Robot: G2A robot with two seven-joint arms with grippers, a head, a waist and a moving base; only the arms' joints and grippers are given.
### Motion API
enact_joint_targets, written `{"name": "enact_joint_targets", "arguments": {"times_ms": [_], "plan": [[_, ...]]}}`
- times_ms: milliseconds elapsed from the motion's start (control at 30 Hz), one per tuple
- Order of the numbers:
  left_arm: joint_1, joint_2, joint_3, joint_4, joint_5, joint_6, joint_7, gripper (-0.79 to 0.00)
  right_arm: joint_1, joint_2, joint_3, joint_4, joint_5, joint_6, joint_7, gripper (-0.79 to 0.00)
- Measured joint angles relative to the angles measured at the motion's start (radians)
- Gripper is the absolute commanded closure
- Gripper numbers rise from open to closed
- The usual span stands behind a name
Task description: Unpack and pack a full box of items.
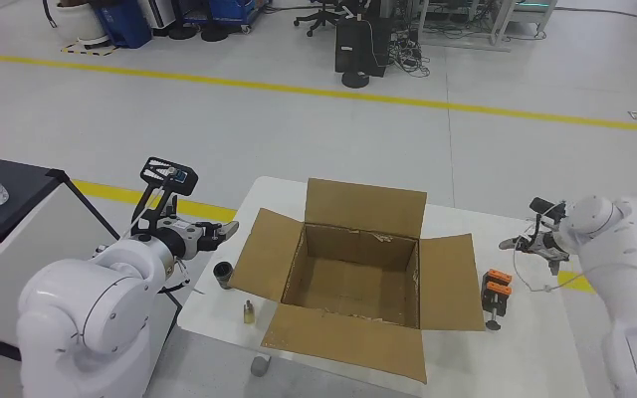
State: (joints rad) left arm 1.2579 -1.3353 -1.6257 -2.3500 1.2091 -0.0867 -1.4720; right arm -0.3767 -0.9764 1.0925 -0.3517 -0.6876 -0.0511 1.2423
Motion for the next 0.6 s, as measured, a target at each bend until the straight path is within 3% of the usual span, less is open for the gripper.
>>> {"name": "enact_joint_targets", "arguments": {"times_ms": [300,433,600], "plan": [[0.0,0.0,0.0,0.0,0.0,0.0,0.0,-0.785,-0.074,0.106,0.165,-0.267,0.102,-0.015,0.196,-0.785],[0.0,0.0,0.0,0.0,0.0,0.0,0.0,-0.785,-0.207,0.156,0.273,-0.507,0.15,0.044,0.285,-0.785],[0.0,0.0,0.0,0.0,0.0,0.0,0.0,-0.785,-0.397,0.204,0.389,-0.769,0.253,0.124,0.294,-0.785]]}}
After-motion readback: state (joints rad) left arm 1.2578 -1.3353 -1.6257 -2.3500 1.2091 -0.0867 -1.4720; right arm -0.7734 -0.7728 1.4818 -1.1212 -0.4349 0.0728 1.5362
